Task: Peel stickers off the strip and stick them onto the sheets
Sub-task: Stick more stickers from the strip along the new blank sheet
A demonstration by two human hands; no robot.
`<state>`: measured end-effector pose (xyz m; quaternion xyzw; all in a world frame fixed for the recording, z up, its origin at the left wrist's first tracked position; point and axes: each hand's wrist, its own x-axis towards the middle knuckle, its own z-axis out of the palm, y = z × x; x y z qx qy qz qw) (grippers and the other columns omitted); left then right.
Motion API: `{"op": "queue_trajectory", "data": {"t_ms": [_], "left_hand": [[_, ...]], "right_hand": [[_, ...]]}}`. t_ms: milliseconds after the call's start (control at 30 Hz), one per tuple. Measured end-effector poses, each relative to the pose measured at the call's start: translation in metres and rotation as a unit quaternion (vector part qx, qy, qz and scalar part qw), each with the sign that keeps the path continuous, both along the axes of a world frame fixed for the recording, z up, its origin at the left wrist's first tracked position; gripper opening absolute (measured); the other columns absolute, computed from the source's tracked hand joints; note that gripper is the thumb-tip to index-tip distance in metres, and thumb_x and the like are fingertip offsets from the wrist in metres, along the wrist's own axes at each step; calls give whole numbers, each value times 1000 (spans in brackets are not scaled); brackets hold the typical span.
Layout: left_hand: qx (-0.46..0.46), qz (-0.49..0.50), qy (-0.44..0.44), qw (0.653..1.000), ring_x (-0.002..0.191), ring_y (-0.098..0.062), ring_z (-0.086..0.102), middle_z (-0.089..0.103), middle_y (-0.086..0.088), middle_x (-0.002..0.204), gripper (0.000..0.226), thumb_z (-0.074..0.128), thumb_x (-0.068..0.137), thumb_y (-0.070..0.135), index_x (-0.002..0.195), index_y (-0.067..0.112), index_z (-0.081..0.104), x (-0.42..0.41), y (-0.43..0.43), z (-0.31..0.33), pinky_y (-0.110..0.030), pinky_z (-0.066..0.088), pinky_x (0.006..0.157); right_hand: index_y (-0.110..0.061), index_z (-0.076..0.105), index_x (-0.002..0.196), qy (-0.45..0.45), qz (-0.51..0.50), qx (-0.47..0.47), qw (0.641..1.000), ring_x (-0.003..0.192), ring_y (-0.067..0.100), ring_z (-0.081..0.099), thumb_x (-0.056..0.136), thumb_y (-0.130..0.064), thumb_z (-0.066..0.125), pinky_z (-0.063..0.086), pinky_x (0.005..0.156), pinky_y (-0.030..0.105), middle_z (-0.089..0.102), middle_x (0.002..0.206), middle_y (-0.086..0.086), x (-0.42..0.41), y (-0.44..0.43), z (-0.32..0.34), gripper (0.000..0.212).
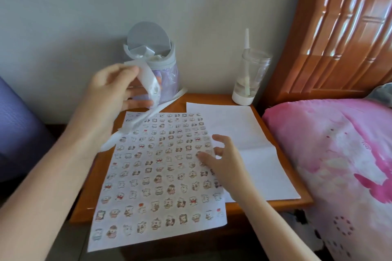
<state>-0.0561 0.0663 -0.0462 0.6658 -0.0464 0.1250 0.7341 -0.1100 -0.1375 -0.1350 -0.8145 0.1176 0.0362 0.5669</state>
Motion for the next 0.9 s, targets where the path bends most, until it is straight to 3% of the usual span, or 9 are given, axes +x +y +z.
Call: {"op": "queue_trajectory", "data": {"t_ms": [100,167,233,333,433,600,667,767,900], "left_hand": [[5,-28,20,999,69,-14,72,74,-4,88,13,49,96,19,91,20,61,4,-16,-5,-25,57,55],[21,-45,32,998,70,-12,72,74,-5,87,13,50,96,19,92,21,62,6,-27,-14,-23,56,53],[32,-51,60,996,76,-13,72,74,-3,89,12,51,95,22,97,21,63,8,-37,-30,-23,56,54],[63,-59,98,991,89,-24,70,70,-11,106,22,51,94,27,108,14,62,12,-49,-57,-35,59,62],[90,-65,115,987,85,-21,71,70,-10,105,23,49,96,29,108,15,62,11,-57,-77,-39,59,64],[120,-60,166,977,63,-12,71,69,-4,101,21,47,96,33,103,18,60,10,-49,-98,-20,56,57],[135,-66,172,974,76,-17,72,69,-5,105,22,48,95,38,102,21,60,10,-44,-102,-28,58,66],[178,-43,161,970,82,-15,66,67,-6,100,22,46,96,34,99,17,59,8,-39,-101,-11,49,53],[170,-30,157,972,83,-11,61,64,-4,101,18,47,96,29,98,15,59,6,-38,-101,-5,44,47]], "right_hand": [[-25,35,136,-20,23,-10,999,70,2,63,90,-27,61,48,45,11,56,94,-10,5,11,6,53],[-22,42,133,-73,21,-116,990,77,1,60,91,-34,58,46,52,9,56,93,-10,10,8,9,46],[-22,42,135,-126,9,-249,960,111,9,52,93,-44,48,43,84,15,55,115,-6,14,-7,5,48],[-30,13,150,-83,78,-384,916,146,13,-2,94,-56,28,0,117,33,10,159,-7,16,-30,-11,64],[-35,-8,149,-45,149,-439,885,137,3,-26,90,-63,15,-21,109,26,-13,158,-12,11,-47,-26,69],[-38,-9,147,-43,175,-465,867,139,2,-24,79,-71,-1,-19,111,24,-17,155,-17,1,-69,-27,77],[-40,-12,146,-47,178,-472,862,140,2,-25,69,-79,-15,-18,112,24,-20,153,-19,-6,-76,-29,86],[-43,-15,144,-37,178,-474,861,138,1,-28,71,-78,-13,-18,114,25,-23,152,-21,-13,-82,-29,81],[-47,-20,139,-18,189,-468,863,134,-1,-34,71,-78,-10,-21,111,24,-27,149,-23,-13,-88,-24,76]]}}
